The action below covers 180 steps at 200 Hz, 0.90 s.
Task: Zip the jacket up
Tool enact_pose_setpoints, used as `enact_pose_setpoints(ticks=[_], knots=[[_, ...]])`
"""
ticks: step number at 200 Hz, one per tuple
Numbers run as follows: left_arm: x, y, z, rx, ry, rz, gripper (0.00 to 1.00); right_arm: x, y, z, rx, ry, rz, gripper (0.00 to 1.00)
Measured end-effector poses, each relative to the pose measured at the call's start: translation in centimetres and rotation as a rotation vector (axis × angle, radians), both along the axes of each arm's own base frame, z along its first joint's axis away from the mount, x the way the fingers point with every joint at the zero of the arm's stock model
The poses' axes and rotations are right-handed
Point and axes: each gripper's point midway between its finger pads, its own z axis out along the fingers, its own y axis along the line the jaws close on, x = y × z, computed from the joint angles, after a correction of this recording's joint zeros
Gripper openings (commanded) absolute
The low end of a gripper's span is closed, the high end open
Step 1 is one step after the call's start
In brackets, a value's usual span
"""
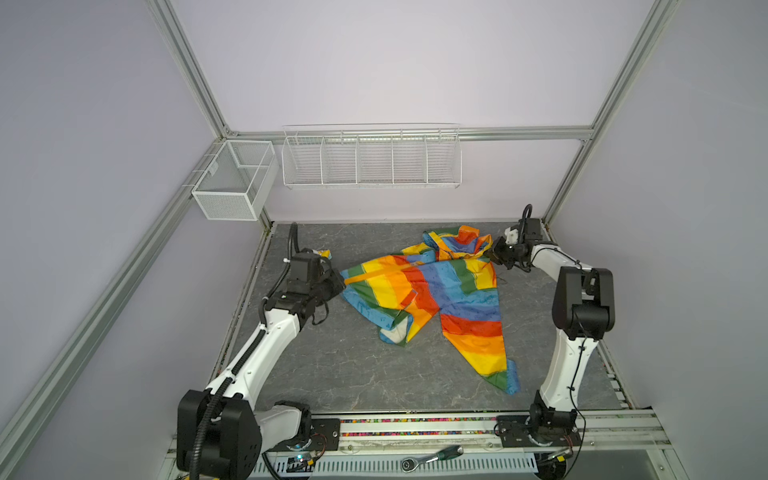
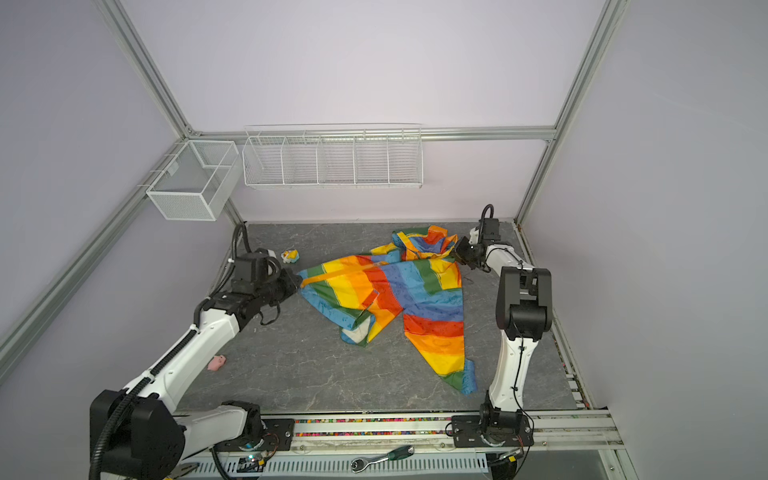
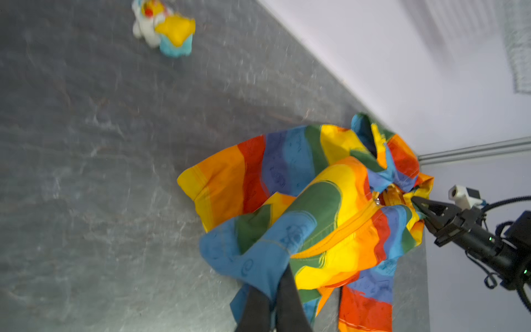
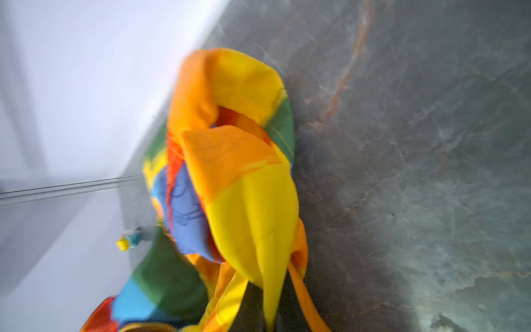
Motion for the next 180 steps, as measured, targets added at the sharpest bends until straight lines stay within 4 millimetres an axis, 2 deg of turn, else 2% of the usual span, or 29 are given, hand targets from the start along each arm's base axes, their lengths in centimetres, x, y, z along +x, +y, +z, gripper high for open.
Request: enact_pose_setpoints(ticks=[10,31,49,61,74,83,90,101,114,133,146,153,161,171,180], knots=[[1.3,-0.2,2.5,0.004,-0.052,-0.014,0.00,0.4,-0.4,2.9,0.034,-0.064,-0.009,0.07],[3.6,-1.0,7.7,0.010,-0.163,-0.051,0.00,0.7,-1.9,10.3,0.071,-0.247,-0.032,0.07],[4.5,-1.4,10.7,0.010,-0.231,-0.075,0.00,0.2,-3.1,16.1,0.068,-0.405,-0.040,0.07],[4.5,-1.6,11.8,0.008,-0.256,-0.087,0.00,-0.6,-3.4,18.5,0.058,-0.476,-0.040,0.07],[4.2,-1.8,12.2,0.001,-0.264,-0.102,0.00,-1.6,-3.6,19.1,0.047,-0.504,-0.042,0.07],[3.8,-1.9,11.9,-0.006,-0.257,-0.113,0.00,-2.4,-3.8,18.1,0.040,-0.496,-0.044,0.07],[3.2,-2.0,11.3,-0.010,-0.245,-0.122,0.00,-3.1,-3.9,16.5,0.039,-0.469,-0.049,0.07],[1.8,-2.2,9.4,-0.031,-0.206,-0.137,0.00,-4.6,-4.1,12.7,0.042,-0.392,-0.060,0.07],[-0.5,-2.3,6.1,-0.058,-0.134,-0.146,0.00,-7.0,-3.9,6.5,0.050,-0.259,-0.073,0.07],[-4.7,-2.4,-0.3,-0.088,0.008,-0.144,0.00,-12.2,-3.6,-2.4,0.053,-0.037,-0.105,0.24],[-7.4,-2.5,-4.2,-0.103,0.100,-0.137,0.00,-15.8,-3.6,-6.6,0.035,0.094,-0.130,0.44],[-8.9,-2.5,-6.1,-0.114,0.144,-0.129,0.00,-17.2,-3.7,-7.7,0.019,0.133,-0.137,0.50],[-10.4,-2.3,-7.8,-0.127,0.182,-0.116,0.00,-18.3,-3.8,-8.0,-0.003,0.158,-0.146,0.56],[-11.7,-1.9,-9.3,-0.140,0.214,-0.092,0.00,-18.7,-4.2,-7.1,-0.041,0.138,-0.145,0.61],[-12.5,-1.6,-10.0,-0.151,0.225,-0.075,0.00,-18.5,-4.7,-5.3,-0.075,0.090,-0.158,0.63]])
